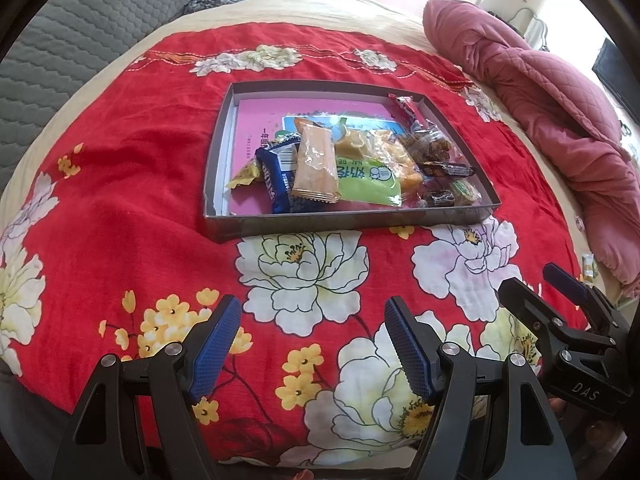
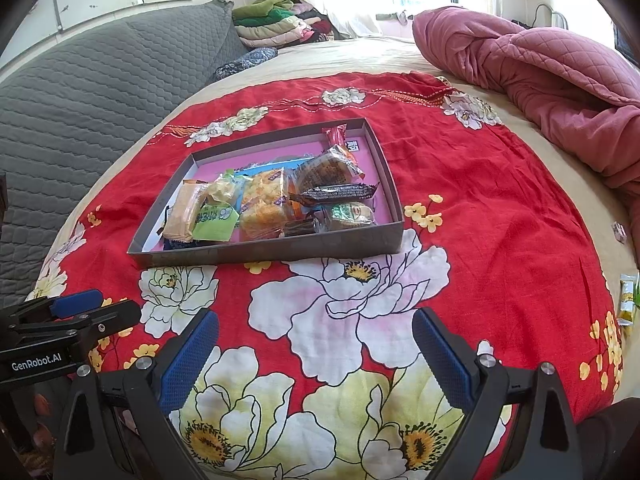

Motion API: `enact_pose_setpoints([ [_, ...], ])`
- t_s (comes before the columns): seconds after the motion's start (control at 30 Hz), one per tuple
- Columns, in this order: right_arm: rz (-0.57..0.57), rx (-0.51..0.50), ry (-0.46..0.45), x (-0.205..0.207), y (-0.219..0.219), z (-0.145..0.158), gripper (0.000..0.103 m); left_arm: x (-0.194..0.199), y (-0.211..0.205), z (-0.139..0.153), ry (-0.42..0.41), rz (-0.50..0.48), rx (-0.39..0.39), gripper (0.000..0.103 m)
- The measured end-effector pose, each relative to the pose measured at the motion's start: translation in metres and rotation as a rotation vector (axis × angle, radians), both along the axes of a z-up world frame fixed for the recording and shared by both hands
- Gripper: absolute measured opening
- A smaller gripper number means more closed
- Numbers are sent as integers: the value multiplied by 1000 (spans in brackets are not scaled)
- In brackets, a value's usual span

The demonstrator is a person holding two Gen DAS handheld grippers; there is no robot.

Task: Organize snacks

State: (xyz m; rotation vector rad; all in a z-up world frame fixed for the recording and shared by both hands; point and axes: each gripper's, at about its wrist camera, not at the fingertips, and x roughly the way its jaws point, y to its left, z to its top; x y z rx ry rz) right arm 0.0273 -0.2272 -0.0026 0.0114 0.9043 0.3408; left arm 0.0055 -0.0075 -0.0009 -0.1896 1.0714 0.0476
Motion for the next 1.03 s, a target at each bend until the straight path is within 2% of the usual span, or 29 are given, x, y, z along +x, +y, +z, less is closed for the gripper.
enact_pose_setpoints([
  [0.6, -9, 1, 3, 2, -3, -2, 98, 0, 2, 0, 1, 12, 14, 76],
  [0.87, -35, 27, 31, 17, -8, -13, 98, 5, 3, -16, 27, -1, 23, 76],
  [0.97, -65, 28, 41, 28, -14, -18, 98, 12, 9, -17, -14, -28, -32, 76],
  [1.03, -110, 29, 42, 42, -27, -20, 98, 20, 25, -10, -65, -1, -16, 76],
])
